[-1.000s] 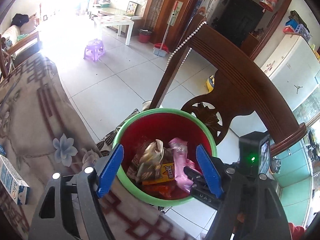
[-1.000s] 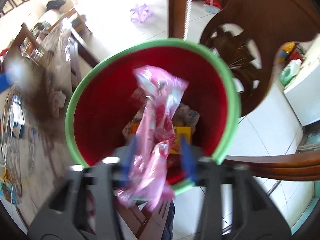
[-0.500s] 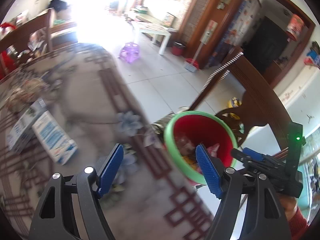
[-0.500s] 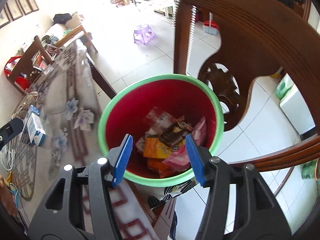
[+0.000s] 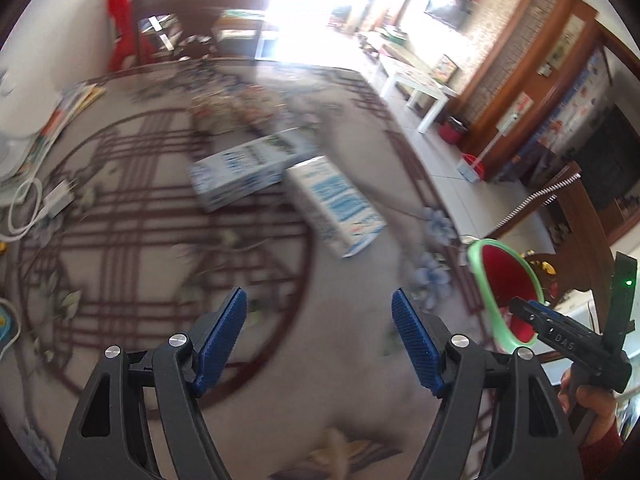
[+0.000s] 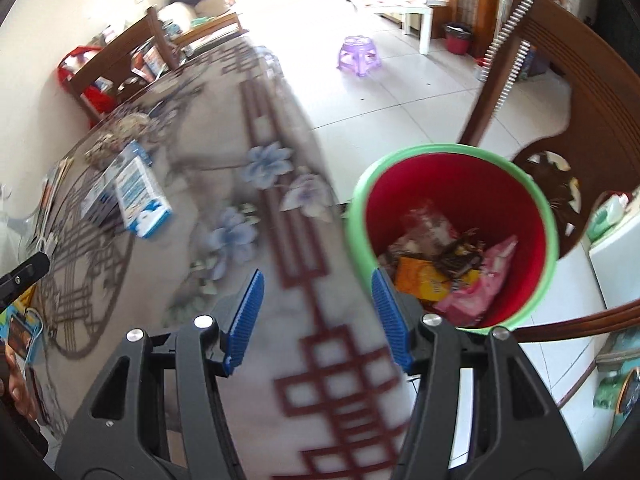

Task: Collect trash
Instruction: 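Grasp the white milk carton with the right tool while the left tool grasps the crumpled newspaper ball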

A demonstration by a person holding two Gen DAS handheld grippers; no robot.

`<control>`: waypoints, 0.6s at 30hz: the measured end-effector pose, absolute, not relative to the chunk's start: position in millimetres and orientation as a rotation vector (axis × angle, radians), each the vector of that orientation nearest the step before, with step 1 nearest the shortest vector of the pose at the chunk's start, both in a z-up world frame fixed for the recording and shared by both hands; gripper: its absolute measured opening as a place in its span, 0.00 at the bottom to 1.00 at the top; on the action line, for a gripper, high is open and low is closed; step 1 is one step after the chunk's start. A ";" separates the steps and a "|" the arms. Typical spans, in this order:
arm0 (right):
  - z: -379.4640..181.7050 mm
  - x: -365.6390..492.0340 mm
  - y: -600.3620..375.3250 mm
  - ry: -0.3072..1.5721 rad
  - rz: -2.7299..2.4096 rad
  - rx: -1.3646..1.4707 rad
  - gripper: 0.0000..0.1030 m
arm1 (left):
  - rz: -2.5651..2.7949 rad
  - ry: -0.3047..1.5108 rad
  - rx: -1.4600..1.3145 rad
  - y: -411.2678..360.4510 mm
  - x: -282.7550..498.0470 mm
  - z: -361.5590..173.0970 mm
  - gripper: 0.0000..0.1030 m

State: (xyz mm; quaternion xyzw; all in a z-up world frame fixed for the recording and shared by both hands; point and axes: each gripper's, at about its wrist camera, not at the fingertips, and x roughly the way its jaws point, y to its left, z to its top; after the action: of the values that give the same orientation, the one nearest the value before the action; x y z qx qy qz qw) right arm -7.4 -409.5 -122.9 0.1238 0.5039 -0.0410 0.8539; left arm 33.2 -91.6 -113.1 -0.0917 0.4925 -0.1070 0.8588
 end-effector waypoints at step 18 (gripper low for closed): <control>-119.7 38.7 -249.1 1.103 0.084 0.167 0.60 | -0.197 1.021 -0.144 5.1 265.7 -160.1 0.76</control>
State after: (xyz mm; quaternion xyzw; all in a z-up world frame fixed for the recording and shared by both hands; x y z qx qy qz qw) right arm 38.7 -249.1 -119.7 0.0793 0.5231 0.0397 0.8476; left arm 265.7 5.1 -160.1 -0.0688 0.4873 -0.0938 0.8654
